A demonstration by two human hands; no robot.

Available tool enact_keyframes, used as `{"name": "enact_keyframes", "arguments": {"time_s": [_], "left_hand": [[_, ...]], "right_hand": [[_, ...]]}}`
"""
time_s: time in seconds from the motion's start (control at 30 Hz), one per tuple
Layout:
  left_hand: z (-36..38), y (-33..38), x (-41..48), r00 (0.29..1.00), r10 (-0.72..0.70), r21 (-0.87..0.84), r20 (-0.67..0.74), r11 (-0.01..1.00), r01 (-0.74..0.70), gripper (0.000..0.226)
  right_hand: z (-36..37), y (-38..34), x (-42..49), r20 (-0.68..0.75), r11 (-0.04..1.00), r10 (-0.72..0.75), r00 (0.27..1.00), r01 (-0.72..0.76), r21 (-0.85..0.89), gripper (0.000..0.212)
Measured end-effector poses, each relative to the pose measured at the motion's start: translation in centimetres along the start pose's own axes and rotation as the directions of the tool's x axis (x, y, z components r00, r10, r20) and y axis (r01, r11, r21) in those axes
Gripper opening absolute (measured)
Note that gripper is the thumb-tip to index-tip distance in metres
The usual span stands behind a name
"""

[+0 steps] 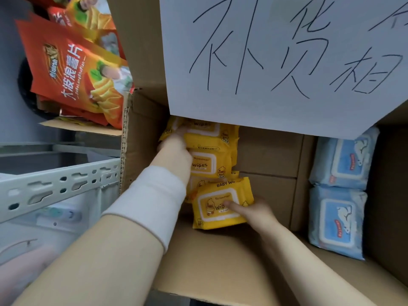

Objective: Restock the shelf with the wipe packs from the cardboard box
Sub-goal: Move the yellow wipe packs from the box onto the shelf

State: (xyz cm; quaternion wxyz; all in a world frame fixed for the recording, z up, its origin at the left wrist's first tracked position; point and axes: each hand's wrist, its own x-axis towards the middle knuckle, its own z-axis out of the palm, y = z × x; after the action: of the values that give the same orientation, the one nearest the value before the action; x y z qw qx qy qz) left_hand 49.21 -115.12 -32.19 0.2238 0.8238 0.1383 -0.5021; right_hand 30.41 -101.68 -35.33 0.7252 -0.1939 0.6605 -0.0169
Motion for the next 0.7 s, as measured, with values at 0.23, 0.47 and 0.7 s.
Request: {"name": "enact_keyframes", "arguments": {"time_s": [0.23, 0.47, 0.7], "left_hand": [[-2.2, -3.5, -4.8, 0.985, 0.167, -0.334, -0.039, 0.927, -0.17, 0.037], [-8.6, -5.7, -11.8, 0.968, 0.182, -0.521, 0.173, 0.851, -0.067, 0.05], [-17.2, -7.9, -23.5, 0.897, 0.342, -0.561, 0.279, 0.817, -0.137, 0.039]], "right_hand": [[-4.0, 0.8, -3.8, -0.143, 0.993, -0.026, 0.989, 0.042, 0.107, 0.027], [-6.6, -0.7, -11.8, -0.132, 0.984, -0.097, 0.987, 0.115, 0.137, 0.025], [-7.7, -2.2, -23.7, 0.015, 0.978, -0.203, 0.979, 0.203, 0.044, 0.022]]}}
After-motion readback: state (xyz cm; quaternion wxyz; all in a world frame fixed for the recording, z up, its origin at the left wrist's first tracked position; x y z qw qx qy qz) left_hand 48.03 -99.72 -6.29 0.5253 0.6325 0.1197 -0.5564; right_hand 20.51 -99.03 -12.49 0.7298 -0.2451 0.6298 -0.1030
